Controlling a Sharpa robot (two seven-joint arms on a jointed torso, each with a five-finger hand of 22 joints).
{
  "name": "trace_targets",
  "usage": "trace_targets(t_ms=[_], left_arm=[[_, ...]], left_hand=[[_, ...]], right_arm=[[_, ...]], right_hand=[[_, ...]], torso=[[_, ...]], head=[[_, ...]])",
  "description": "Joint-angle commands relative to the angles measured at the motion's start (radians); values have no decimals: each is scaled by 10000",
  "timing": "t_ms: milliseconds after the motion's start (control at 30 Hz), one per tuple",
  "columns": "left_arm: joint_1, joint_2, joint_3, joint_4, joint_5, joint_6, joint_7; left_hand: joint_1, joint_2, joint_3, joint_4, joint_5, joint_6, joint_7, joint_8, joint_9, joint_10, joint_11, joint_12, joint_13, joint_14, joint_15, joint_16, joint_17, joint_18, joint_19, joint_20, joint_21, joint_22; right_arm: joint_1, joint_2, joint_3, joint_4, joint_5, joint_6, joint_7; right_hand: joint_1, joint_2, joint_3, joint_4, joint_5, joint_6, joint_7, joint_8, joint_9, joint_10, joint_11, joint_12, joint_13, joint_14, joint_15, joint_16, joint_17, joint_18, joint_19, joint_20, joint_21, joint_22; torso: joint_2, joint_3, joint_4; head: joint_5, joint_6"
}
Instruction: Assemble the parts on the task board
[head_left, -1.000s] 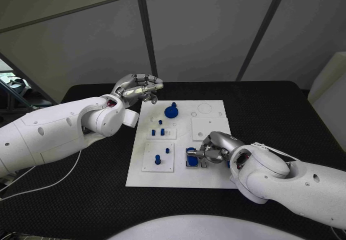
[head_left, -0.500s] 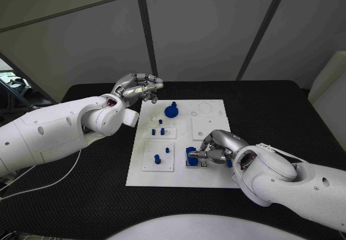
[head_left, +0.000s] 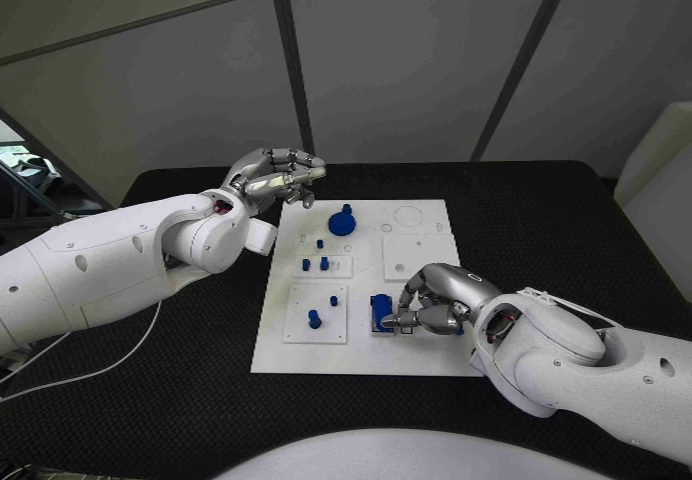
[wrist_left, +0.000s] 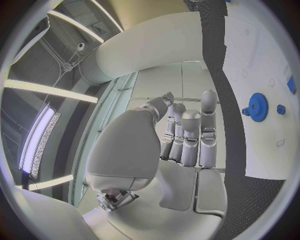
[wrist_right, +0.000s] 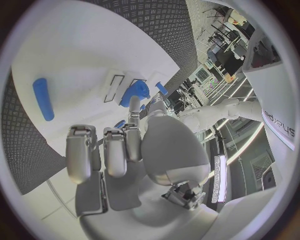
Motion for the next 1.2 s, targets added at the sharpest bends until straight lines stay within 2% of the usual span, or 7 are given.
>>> trace_targets(t_ms=[33, 267, 500, 1033, 1067, 1167, 1200], left_arm=[[13, 6, 2, 4, 43, 107, 25], [13, 9, -3, 17, 43, 107, 20], [14, -5, -4, 24, 43, 103, 5], [14, -29, -6, 32, 43, 118, -26], [14, -32, -6, 32, 43, 117, -26], [14, -49, -6, 36, 43, 109, -29], [14, -51, -6, 37, 43, 109, -29]], left_hand=[[-11, 56, 25, 15, 24, -63, -24, 41, 17, -70, -6, 41, -9, -91, 12, 45, -14, -95, 8, 31, -2, 14], [-11, 56, 25, 15, 24, -63, -24, 41, 17, -70, -6, 41, -9, -91, 12, 45, -14, -95, 8, 31, -2, 14], [-11, 56, 25, 15, 24, -63, -24, 41, 17, -70, -6, 41, -9, -91, 12, 45, -14, -95, 8, 31, -2, 14], [0, 64, 42, 11, 26, -77, -23, 61, 20, -79, -6, 47, -22, -97, 11, 51, -28, -95, 11, 30, 3, 19], [9, 65, 48, 5, 26, -80, -24, 67, 20, -81, -7, 48, -26, -100, 11, 50, -35, -94, 10, 30, 0, 19], [27, 68, 62, -6, 29, -87, -25, 79, 22, -86, -9, 50, -34, -103, 9, 54, -43, -94, 11, 29, 2, 22], [27, 68, 62, -6, 29, -87, -25, 79, 22, -86, -9, 50, -34, -103, 9, 54, -43, -94, 11, 29, 2, 22]], right_arm=[[12, 47, 4, -88, 45, 440, 202], [12, 311, 4, -415, 47, 426, 92], [12, 661, 6, -639, 56, 482, 179], [12, 654, 6, -708, -131, 759, 0], [12, 627, 6, -702, -194, 767, -49], [12, 520, 5, -673, -402, 819, -165], [12, 509, 5, -670, -425, 825, -172]], right_hand=[[416, 276, 95, -98, 20, -76, -17, -79, 15, 378, -15, -37, 873, 1031, -14, -46, 2422, -80, 716, -48, 8, 2109], [645, 536, 275, -162, -126, -69, -30, -121, 33, 382, -28, -40, 887, 1031, -25, -47, 2420, -80, 715, -60, 7, 2110], [698, 627, 332, -168, -124, -68, -35, -136, 39, 386, -30, -36, 896, 1029, -27, -50, 2414, -79, 714, -63, 4, 2109], [926, 598, 390, -314, -347, -78, -41, -174, 60, 383, -35, -56, 896, 1029, -32, -51, 2414, -75, 703, -69, -9, 2095], [1080, 607, 449, -414, -464, -76, -52, -184, 67, 383, -45, -57, 899, 1029, -40, -52, 2412, -75, 703, -75, -9, 2096], [1401, 620, 611, -645, -1256, -61, -55, -223, 81, 387, -53, -63, 910, 1032, -50, -45, 2428, -73, 697, -91, -18, 2090], [1412, 613, 616, -656, -1277, -60, -56, -225, 82, 388, -53, -62, 912, 1032, -49, -45, 2430, -73, 697, -90, -18, 2089]], torso=[[14, -10, 13], [19, -6, 7], [4, -1, -5], [2, -1, -9], [1, 0, -11], [6, 3, -12], [6, 3, -12]], head=[[16, -6], [21, -24], [49, -46], [48, -67], [48, -68], [46, -81], [46, -81]])
